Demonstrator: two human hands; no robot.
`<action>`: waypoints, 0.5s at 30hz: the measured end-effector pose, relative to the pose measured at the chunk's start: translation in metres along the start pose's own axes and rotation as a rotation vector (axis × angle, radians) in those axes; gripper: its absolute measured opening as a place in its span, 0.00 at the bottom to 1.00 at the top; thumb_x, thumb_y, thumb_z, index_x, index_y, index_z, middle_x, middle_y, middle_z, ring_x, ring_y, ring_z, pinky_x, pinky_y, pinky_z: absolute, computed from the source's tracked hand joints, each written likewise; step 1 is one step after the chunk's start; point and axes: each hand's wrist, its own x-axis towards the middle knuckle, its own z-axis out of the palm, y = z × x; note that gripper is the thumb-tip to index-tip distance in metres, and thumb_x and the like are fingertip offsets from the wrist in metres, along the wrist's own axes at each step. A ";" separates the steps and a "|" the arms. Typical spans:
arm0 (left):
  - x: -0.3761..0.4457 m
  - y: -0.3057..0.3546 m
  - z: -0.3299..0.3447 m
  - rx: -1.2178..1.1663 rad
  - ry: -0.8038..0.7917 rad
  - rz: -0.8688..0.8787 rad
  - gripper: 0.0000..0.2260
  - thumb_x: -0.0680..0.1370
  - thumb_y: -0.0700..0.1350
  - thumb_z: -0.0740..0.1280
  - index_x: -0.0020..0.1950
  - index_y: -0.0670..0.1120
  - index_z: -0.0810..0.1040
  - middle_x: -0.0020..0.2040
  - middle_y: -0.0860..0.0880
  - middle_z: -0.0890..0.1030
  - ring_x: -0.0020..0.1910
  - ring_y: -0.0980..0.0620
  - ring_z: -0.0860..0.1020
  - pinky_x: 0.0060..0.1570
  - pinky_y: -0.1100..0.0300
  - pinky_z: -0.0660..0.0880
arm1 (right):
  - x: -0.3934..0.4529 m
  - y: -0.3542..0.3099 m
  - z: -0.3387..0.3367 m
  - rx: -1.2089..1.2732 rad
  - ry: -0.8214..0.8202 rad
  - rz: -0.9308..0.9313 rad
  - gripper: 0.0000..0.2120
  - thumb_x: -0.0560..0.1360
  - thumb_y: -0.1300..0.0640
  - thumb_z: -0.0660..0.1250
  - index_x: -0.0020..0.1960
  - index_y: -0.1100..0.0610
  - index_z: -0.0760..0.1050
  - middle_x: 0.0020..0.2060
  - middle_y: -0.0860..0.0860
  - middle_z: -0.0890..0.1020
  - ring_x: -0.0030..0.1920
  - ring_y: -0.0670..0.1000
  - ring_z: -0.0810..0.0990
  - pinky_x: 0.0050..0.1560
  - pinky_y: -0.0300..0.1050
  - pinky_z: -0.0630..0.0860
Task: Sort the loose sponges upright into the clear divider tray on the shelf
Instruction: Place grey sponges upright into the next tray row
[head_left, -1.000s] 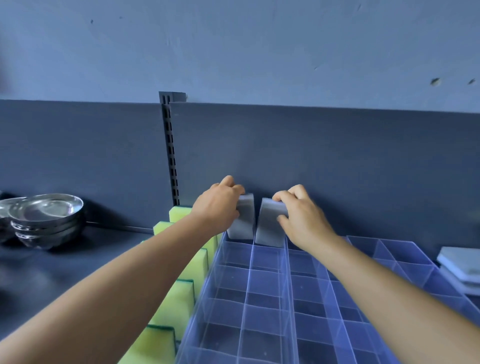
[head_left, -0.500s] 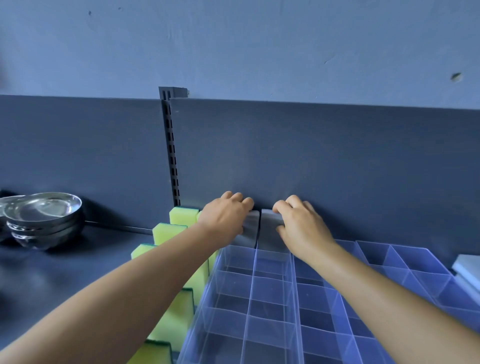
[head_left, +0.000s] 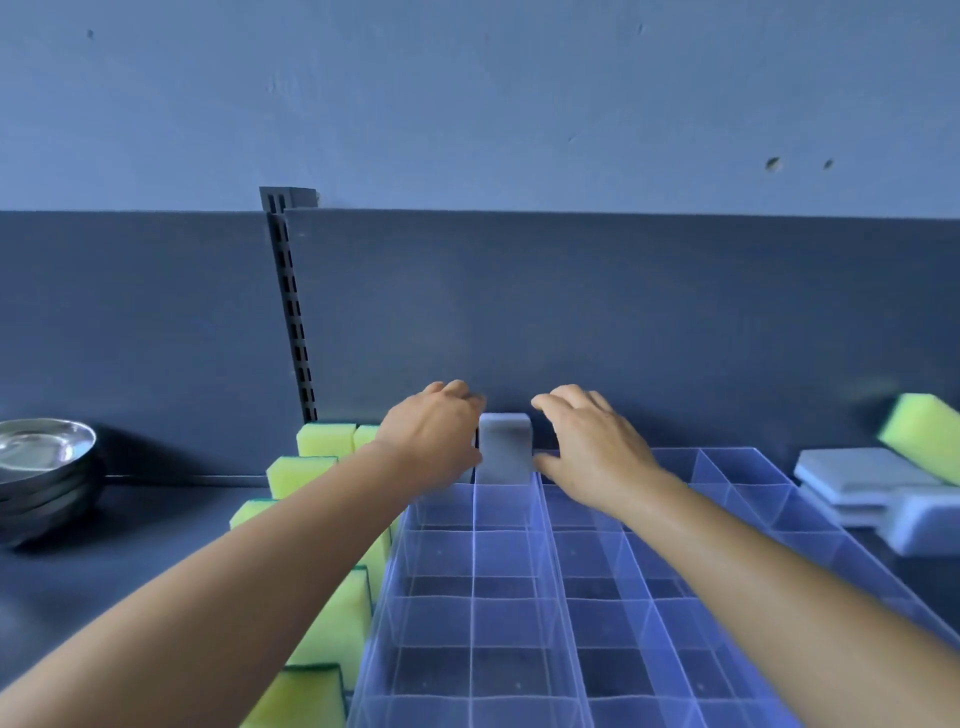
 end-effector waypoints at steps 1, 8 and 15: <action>0.000 0.007 -0.002 -0.009 0.008 0.025 0.18 0.76 0.48 0.65 0.65 0.48 0.70 0.62 0.50 0.72 0.62 0.49 0.70 0.46 0.56 0.70 | -0.007 0.004 -0.005 -0.014 -0.003 0.012 0.22 0.75 0.52 0.65 0.67 0.54 0.65 0.67 0.48 0.67 0.66 0.53 0.66 0.61 0.47 0.70; 0.004 0.075 -0.013 -0.051 0.076 0.212 0.18 0.78 0.53 0.62 0.66 0.47 0.71 0.63 0.49 0.75 0.63 0.48 0.72 0.54 0.53 0.73 | -0.059 0.044 -0.037 -0.100 -0.027 0.103 0.28 0.76 0.47 0.64 0.71 0.55 0.61 0.71 0.49 0.64 0.72 0.52 0.60 0.71 0.46 0.59; 0.015 0.157 -0.015 -0.105 0.080 0.332 0.20 0.79 0.56 0.60 0.68 0.49 0.69 0.65 0.50 0.74 0.64 0.49 0.71 0.58 0.52 0.73 | -0.099 0.109 -0.062 -0.116 -0.001 0.205 0.30 0.76 0.46 0.63 0.74 0.54 0.59 0.73 0.49 0.62 0.74 0.51 0.58 0.72 0.46 0.56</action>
